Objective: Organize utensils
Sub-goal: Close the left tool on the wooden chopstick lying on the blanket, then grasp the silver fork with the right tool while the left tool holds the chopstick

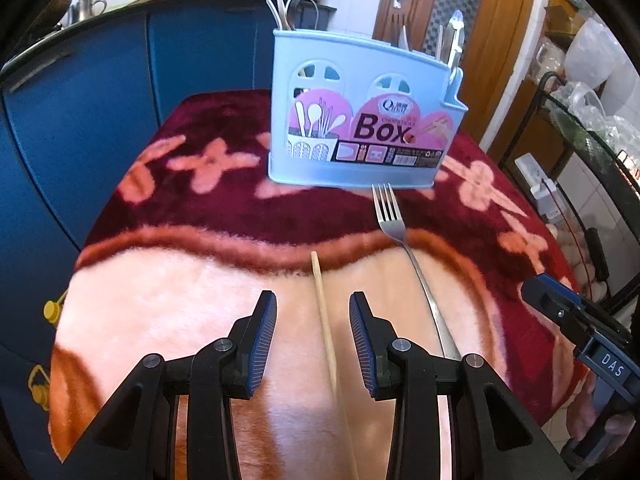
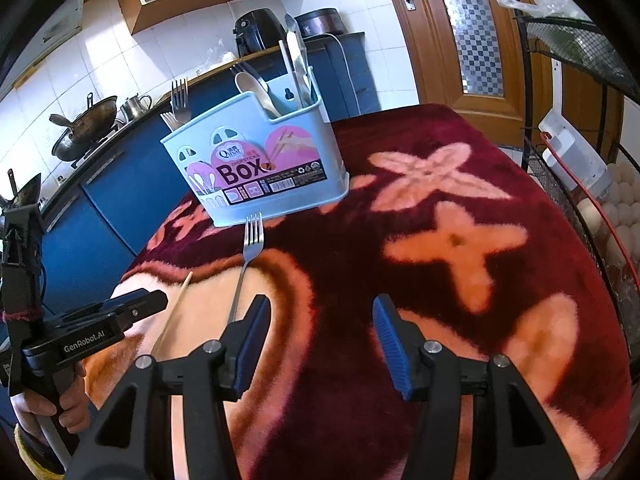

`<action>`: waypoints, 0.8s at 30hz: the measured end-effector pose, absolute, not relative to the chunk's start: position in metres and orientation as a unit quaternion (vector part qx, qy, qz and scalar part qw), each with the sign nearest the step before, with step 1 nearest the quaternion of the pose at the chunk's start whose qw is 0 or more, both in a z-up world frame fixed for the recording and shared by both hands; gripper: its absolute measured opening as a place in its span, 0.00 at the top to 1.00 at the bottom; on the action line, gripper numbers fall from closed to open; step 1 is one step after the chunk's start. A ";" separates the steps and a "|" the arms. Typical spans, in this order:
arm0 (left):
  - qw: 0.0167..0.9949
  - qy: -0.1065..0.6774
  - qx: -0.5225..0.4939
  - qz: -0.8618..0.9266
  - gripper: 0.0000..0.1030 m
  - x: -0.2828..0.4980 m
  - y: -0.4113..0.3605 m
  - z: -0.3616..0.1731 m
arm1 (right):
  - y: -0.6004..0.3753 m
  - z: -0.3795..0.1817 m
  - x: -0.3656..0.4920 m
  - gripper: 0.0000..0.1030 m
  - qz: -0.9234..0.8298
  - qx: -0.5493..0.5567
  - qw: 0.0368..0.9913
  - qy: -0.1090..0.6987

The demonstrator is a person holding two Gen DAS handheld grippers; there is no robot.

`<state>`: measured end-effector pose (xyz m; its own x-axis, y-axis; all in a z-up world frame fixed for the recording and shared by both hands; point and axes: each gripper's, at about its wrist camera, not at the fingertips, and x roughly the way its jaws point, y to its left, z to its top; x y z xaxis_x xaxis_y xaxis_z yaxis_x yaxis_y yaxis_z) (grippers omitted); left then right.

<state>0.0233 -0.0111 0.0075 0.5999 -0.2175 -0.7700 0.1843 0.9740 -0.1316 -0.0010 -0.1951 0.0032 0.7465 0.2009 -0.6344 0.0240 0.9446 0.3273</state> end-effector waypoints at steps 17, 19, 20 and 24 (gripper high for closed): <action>0.879 0.458 -0.013 -0.132 0.90 0.031 -0.021 -0.012 | -0.197 -0.007 0.001 0.45 0.050 0.167 0.915 0.364; 0.878 0.459 -0.018 -0.133 0.93 0.032 -0.020 -0.012 | -0.196 -0.007 0.002 0.45 0.051 0.167 0.915 0.365; 0.878 0.458 -0.022 -0.135 0.94 0.031 -0.019 -0.012 | -0.196 -0.007 0.002 0.45 0.051 0.166 0.914 0.365; 0.877 0.456 -0.046 -0.143 0.96 0.033 -0.013 -0.011 | -0.192 -0.006 0.004 0.45 0.052 0.163 0.915 0.366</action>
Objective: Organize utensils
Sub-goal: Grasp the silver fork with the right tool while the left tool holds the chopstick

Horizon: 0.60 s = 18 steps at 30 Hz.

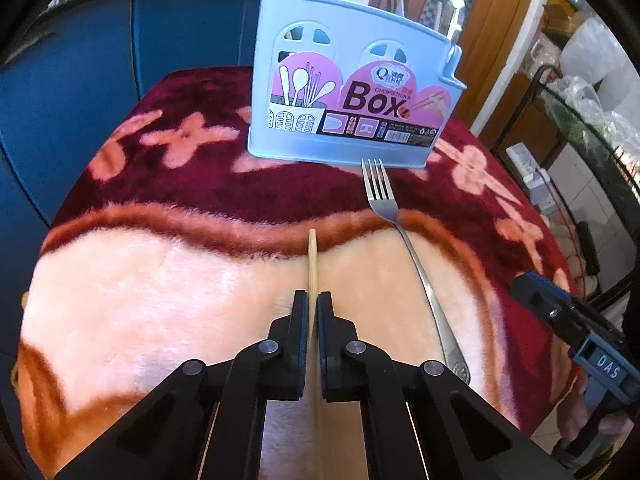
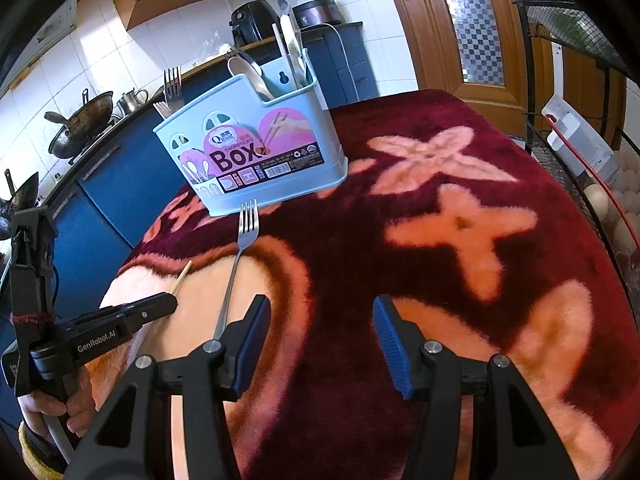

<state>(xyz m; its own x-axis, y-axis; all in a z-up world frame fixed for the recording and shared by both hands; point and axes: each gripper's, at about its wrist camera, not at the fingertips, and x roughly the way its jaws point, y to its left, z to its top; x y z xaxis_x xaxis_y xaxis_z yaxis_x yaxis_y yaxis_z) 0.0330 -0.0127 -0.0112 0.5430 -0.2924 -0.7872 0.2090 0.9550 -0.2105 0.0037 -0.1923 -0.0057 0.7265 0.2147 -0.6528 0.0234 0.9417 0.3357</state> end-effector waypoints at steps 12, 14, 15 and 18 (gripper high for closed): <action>0.906 0.395 -0.092 -0.118 0.96 0.038 0.013 0.013 | -0.170 0.006 0.025 0.45 0.084 0.149 0.905 0.390; 0.911 0.386 -0.096 -0.112 0.96 0.040 0.018 0.016 | -0.164 0.007 0.030 0.48 0.091 0.140 0.903 0.395; 0.913 0.381 -0.098 -0.108 0.96 0.042 0.021 0.018 | -0.159 0.007 0.034 0.50 0.096 0.133 0.901 0.401; 0.916 0.374 -0.105 -0.101 0.96 0.046 0.029 0.018 | -0.147 0.007 0.044 0.55 0.105 0.121 0.894 0.418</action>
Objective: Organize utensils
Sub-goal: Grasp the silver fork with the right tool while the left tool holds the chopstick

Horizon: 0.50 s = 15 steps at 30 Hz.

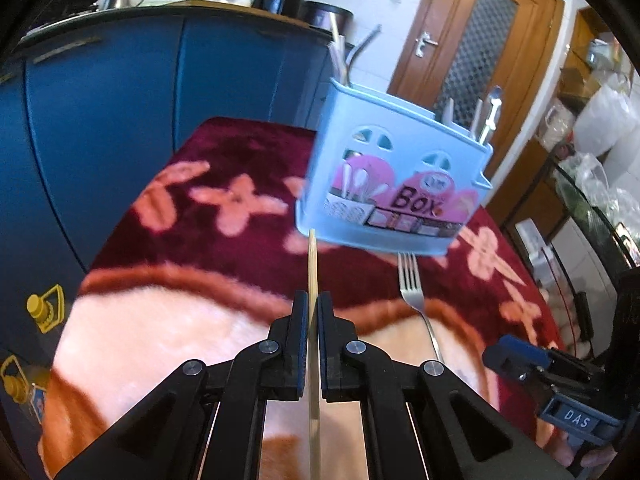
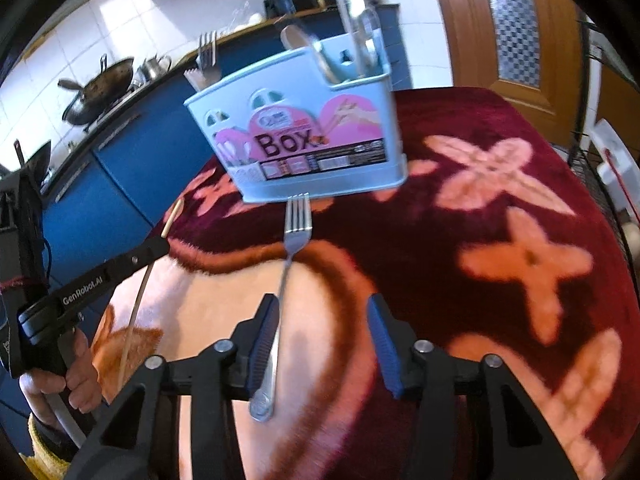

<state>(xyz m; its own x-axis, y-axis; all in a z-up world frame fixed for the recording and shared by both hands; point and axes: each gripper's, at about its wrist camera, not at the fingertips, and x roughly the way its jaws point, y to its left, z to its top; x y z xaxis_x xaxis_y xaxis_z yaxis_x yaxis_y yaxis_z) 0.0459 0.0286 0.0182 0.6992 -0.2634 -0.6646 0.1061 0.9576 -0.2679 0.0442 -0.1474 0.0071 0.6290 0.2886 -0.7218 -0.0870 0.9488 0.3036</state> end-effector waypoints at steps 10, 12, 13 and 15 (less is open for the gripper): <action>0.911 0.378 -0.130 -0.097 0.96 0.054 0.045 0.009 | -0.114 -0.003 0.079 0.81 0.130 0.083 0.871 0.466; 0.911 0.379 -0.131 -0.099 0.96 0.055 0.046 0.007 | -0.110 -0.008 0.087 0.84 0.128 0.083 0.863 0.481; 0.910 0.380 -0.131 -0.099 0.96 0.056 0.046 0.006 | -0.109 -0.008 0.090 0.85 0.127 0.082 0.862 0.484; 0.910 0.381 -0.132 -0.100 0.96 0.058 0.047 0.004 | -0.107 -0.007 0.096 0.85 0.126 0.080 0.859 0.489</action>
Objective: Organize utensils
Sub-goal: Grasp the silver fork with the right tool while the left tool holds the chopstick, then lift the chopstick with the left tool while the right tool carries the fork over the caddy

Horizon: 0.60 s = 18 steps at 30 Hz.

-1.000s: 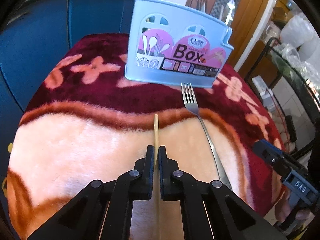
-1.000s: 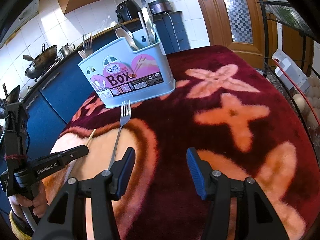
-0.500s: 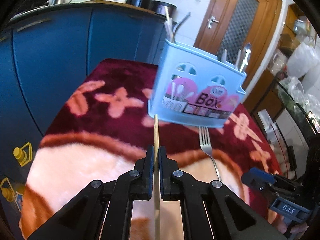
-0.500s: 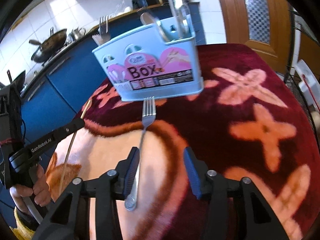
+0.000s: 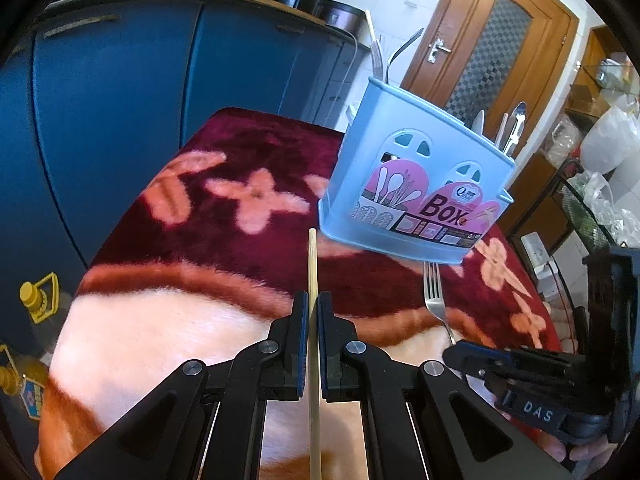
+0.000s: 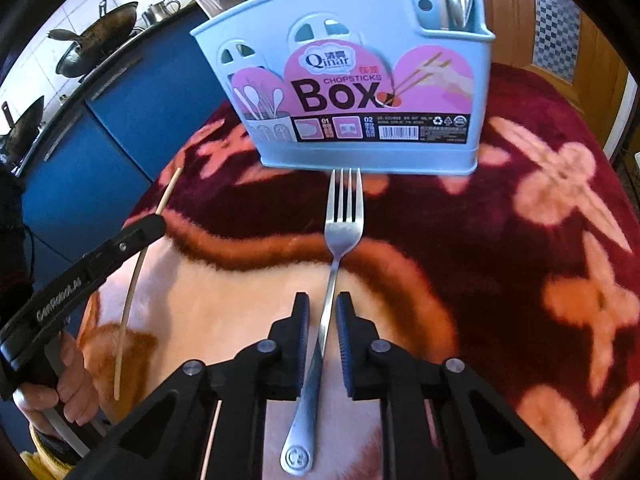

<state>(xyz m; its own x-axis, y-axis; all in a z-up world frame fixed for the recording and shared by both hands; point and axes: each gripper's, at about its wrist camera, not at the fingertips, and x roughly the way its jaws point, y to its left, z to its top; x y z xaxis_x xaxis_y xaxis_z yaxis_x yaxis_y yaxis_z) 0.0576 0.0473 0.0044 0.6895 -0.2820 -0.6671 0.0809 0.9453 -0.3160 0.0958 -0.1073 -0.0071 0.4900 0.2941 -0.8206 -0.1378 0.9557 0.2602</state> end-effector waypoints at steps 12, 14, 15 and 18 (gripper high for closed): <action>0.899 0.410 -0.121 -0.098 0.96 0.068 0.041 -0.009 | -0.107 -0.012 0.122 0.88 0.135 0.077 0.834 0.529; 0.897 0.413 -0.124 -0.099 0.96 0.069 0.041 -0.011 | -0.110 -0.012 0.123 0.91 0.138 0.083 0.835 0.526; 0.897 0.412 -0.126 -0.101 0.96 0.068 0.041 -0.010 | -0.113 -0.012 0.122 0.92 0.139 0.090 0.836 0.523; 0.899 0.405 -0.129 -0.108 0.96 0.066 0.039 -0.006 | -0.121 -0.012 0.118 0.94 0.145 0.114 0.839 0.511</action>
<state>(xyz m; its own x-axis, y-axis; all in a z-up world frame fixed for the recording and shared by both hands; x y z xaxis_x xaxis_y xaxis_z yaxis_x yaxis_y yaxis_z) 0.0659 0.0393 -0.0058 0.6496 -0.2974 -0.6997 0.0894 0.9438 -0.3182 0.1178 -0.1214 -0.0117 0.4352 0.3596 -0.8254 -0.1271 0.9321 0.3390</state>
